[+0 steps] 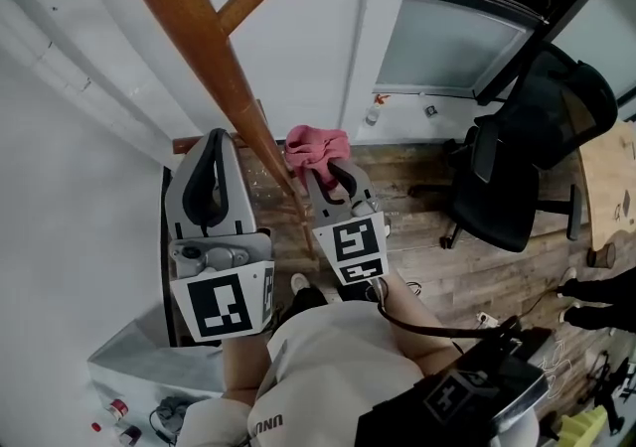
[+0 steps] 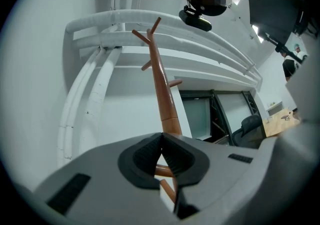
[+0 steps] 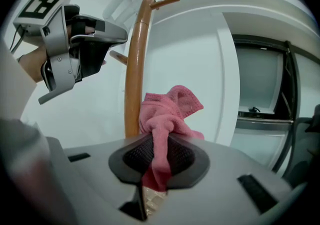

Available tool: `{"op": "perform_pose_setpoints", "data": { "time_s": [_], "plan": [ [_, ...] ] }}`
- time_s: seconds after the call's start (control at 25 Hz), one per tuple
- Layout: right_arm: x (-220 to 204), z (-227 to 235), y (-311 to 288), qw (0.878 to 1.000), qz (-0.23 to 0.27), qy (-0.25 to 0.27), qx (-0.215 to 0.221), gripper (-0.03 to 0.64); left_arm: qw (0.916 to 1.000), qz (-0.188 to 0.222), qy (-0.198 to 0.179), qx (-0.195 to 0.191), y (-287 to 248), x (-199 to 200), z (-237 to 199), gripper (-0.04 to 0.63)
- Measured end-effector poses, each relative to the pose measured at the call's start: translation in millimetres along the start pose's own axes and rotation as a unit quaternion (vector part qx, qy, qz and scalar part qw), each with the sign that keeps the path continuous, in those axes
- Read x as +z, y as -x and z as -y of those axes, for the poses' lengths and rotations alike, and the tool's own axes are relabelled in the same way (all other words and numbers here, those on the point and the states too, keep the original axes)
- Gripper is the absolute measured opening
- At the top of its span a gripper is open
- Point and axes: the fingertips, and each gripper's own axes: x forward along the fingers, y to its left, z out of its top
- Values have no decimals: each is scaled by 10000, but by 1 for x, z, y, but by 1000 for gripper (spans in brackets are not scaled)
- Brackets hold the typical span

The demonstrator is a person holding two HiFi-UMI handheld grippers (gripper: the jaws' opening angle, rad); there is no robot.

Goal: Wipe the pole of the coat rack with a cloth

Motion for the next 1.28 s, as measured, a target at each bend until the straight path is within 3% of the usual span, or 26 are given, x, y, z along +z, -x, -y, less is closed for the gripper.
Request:
{"op": "perform_pose_setpoints", "data": {
  "time_s": [0.48,0.64,1.28],
  "plan": [
    [-24,-5,-10,9994,-344,104,20,71,9999,-99,-16,28,2,-7,-4,15],
    [-28,-5,-13,9990,-418,148,12,71,9999,-59,150,8,3,-6,-6,15],
    [-28,19,-7,9988,-392,164,-239,71,9998,-68,161,49,3,-10,-5,15]
  ]
}}
